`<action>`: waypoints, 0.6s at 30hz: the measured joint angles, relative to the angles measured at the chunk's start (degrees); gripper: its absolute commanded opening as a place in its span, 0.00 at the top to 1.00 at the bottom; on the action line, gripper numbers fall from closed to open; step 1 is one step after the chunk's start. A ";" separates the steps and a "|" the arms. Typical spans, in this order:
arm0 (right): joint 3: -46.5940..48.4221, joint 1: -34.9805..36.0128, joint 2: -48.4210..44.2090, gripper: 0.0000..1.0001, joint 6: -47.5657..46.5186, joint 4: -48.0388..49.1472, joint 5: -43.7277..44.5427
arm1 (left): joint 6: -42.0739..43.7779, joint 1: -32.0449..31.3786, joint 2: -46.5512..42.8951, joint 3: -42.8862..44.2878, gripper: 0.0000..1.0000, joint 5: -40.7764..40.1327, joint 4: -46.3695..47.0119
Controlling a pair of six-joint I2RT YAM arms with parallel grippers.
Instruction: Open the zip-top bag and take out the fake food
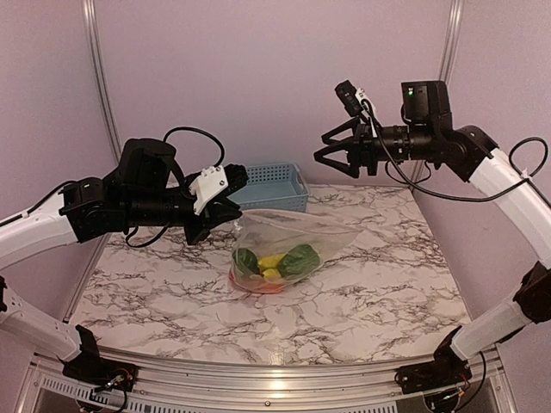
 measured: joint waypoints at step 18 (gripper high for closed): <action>-0.44 13.84 4.66 0.54 -5.29 -14.49 9.44 | 1.73 -1.27 0.46 -0.28 0.98 -1.25 -0.11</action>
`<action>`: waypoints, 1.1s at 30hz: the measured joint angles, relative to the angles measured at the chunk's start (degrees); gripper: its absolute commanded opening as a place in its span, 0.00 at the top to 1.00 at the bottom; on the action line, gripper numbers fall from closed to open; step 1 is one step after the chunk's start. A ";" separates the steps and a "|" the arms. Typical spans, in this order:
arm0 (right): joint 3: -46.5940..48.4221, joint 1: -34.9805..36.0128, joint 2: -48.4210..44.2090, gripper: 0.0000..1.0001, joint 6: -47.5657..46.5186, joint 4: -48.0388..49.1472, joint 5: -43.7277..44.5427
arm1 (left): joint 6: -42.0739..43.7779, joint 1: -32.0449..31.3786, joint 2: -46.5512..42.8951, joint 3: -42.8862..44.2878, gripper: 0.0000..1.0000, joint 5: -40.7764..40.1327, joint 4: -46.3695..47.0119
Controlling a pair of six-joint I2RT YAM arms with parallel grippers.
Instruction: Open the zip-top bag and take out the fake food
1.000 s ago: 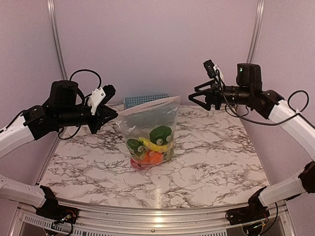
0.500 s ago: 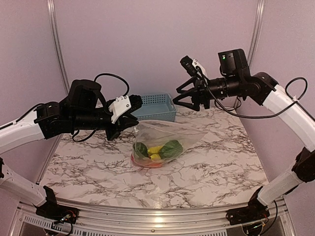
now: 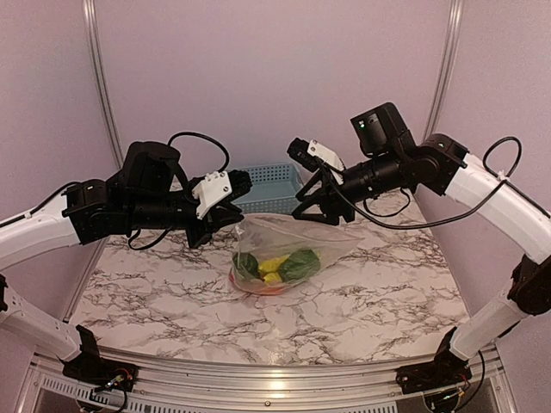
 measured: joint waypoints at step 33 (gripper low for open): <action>0.72 2.54 5.05 1.00 5.55 -3.52 10.16 | -5.07 -0.87 -4.26 -5.97 0.21 -5.51 5.40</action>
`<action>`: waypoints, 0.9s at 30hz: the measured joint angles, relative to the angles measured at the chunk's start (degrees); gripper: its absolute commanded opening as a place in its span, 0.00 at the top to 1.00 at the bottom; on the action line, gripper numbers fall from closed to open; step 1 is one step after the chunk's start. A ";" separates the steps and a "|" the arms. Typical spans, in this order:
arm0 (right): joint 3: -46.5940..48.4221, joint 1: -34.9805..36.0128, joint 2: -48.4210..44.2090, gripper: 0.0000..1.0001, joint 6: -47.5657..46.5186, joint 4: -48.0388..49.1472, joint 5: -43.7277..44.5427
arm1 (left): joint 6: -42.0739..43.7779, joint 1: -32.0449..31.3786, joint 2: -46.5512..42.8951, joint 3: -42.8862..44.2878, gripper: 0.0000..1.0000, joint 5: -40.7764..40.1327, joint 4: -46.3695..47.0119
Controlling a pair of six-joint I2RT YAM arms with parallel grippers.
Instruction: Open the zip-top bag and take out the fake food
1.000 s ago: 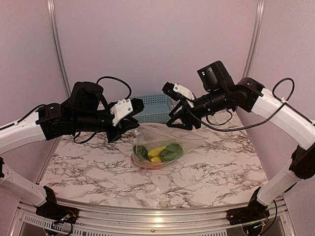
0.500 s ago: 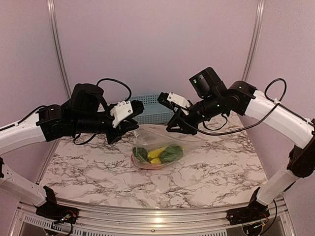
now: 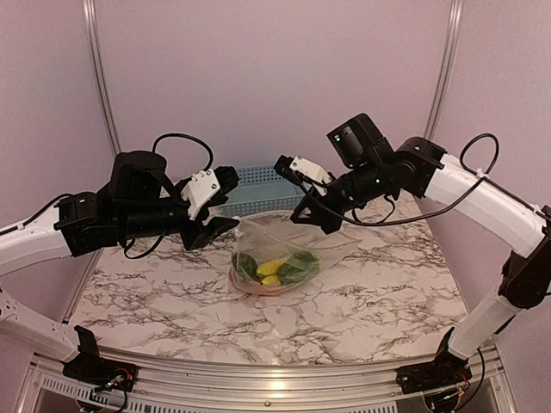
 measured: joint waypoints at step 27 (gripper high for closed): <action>3.56 -14.69 -14.95 1.00 24.72 -1.66 23.41 | -44.48 10.80 2.51 -0.76 0.01 -21.84 1.01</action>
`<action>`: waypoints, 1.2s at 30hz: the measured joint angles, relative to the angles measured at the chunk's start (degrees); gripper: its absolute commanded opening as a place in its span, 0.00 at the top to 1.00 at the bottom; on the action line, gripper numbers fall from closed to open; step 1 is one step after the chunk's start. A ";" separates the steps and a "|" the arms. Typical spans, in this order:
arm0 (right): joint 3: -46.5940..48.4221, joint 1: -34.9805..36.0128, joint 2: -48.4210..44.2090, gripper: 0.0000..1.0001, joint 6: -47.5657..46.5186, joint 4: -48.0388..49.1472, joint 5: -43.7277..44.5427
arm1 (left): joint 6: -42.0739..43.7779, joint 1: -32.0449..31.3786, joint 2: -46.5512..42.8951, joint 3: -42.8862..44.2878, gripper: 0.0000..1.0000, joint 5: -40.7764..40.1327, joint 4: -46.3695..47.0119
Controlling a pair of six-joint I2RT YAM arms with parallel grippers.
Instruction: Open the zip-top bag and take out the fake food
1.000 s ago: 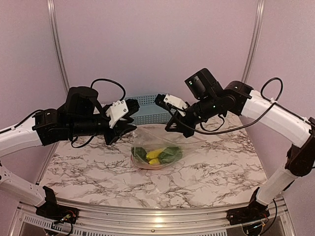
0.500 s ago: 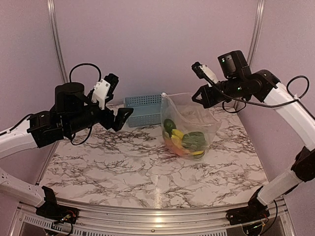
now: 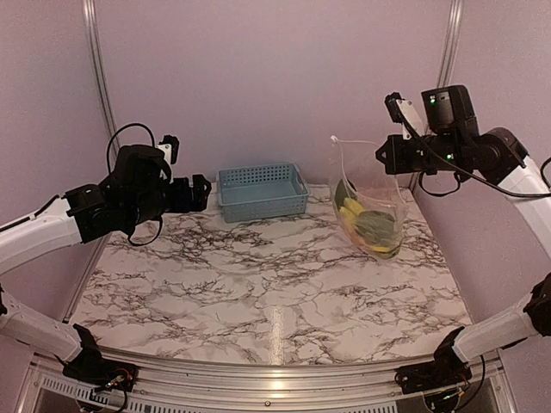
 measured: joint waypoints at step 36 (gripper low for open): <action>-12.74 11.91 29.29 1.00 13.31 37.83 -22.38 | -33.38 1.07 20.28 -10.27 0.39 32.63 23.91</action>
